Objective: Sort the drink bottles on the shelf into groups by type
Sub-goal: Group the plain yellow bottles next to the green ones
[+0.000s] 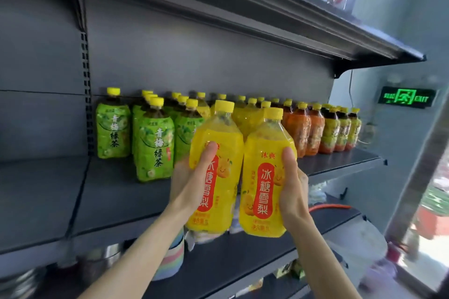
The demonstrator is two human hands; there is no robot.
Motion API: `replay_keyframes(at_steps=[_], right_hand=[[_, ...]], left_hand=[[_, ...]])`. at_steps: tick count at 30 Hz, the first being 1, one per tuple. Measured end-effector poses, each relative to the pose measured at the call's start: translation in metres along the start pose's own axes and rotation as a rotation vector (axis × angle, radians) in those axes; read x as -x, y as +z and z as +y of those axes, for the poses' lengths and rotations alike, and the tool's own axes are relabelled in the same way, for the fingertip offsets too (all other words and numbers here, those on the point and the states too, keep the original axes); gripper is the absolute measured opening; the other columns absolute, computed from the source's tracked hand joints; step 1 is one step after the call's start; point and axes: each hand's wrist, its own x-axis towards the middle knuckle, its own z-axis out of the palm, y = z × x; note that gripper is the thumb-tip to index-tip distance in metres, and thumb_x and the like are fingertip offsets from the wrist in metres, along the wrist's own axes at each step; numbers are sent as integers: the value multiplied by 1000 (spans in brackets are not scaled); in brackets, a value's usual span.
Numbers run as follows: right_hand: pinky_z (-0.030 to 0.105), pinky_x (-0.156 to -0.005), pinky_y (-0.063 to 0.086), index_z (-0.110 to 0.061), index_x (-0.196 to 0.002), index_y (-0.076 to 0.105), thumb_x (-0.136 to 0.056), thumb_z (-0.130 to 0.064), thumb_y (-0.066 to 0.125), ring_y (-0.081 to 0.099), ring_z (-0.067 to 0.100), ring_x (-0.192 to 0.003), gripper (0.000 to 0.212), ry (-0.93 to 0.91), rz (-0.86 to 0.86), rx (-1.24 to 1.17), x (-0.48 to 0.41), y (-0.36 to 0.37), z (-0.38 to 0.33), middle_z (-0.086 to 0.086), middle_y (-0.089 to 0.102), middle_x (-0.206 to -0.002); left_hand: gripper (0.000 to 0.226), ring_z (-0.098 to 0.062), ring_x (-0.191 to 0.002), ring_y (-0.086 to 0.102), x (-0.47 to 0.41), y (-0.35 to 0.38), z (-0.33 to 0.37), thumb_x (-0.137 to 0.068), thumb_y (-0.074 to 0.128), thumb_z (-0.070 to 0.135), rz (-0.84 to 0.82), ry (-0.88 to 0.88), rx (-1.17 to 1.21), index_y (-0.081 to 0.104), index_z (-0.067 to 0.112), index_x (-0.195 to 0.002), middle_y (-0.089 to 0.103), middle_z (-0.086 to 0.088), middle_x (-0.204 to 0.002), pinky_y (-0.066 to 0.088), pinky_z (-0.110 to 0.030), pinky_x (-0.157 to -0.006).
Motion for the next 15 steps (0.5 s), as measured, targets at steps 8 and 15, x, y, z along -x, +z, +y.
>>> replay_keyframes(at_steps=[8,15], right_hand=[[53,-85,56,-23,-87,71,-63,-79,54,73,24,-86,63,-66,-75,-22,-105,-18,20,4,76,-89],[35,-72,60,-25,-95,68,-65,-69,48,73,16,-81,56,-65,-181,-53,-191,-32,44,3,75,-93]], left_hand=[[64,-15,-88,69,-76,62,-30,-67,52,79,112,69,-53,70,25,-95,74,5,-88,50,-50,-90],[72,-16,-93,66,-140,102,-73,-67,45,81,231,14,-117,66,27,-111,72,5,-96,52,-45,-88]])
